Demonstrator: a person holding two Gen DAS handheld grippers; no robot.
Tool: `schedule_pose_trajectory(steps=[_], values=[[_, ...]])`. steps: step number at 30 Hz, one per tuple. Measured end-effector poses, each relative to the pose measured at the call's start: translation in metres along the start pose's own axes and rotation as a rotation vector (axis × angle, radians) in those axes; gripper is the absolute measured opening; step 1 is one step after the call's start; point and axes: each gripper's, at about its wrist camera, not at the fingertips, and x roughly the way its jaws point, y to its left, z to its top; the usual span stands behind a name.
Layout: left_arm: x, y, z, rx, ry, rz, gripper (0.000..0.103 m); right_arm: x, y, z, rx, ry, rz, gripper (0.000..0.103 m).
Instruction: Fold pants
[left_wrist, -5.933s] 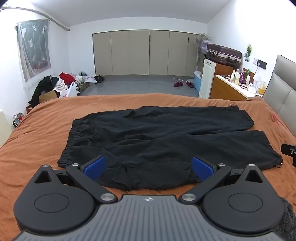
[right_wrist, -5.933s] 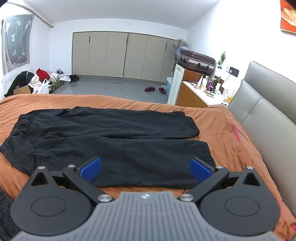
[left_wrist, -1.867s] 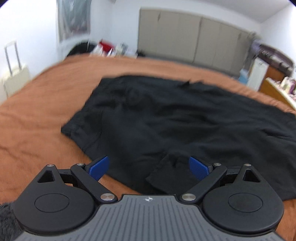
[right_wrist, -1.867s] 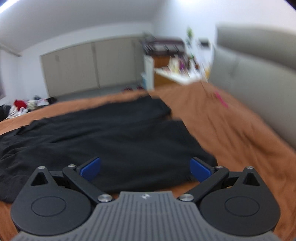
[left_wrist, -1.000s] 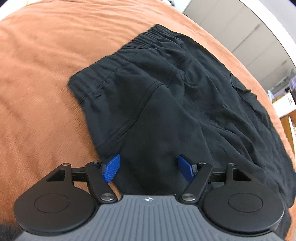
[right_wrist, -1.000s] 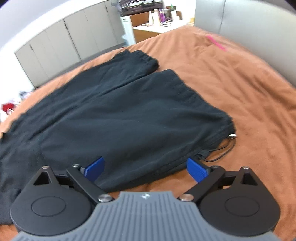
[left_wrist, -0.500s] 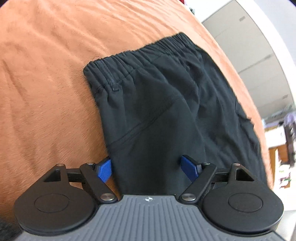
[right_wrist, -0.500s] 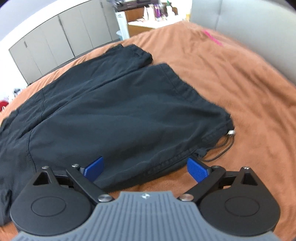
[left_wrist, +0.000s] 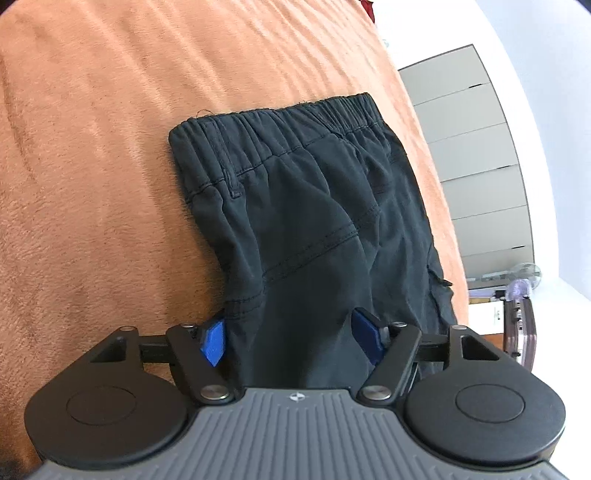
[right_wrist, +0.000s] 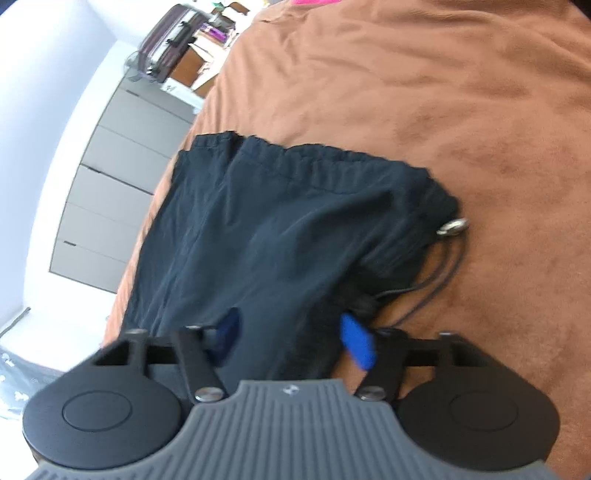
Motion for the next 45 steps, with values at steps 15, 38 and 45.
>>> schedule_pose_trajectory(steps=[15,38,45], values=[[0.006,0.024,0.011,-0.125,-0.002,-0.075,0.08,0.012,-0.026,-0.003,0.121,-0.107,0.094,0.064],[-0.03,-0.047,-0.019,0.201,-0.155,0.12,0.006,-0.023,0.036,0.008,-0.118,-0.245,0.021,0.017],[-0.04,-0.05,-0.006,0.204,-0.128,0.102,0.006,-0.034,0.073,0.023,-0.178,-0.265,0.047,0.016]])
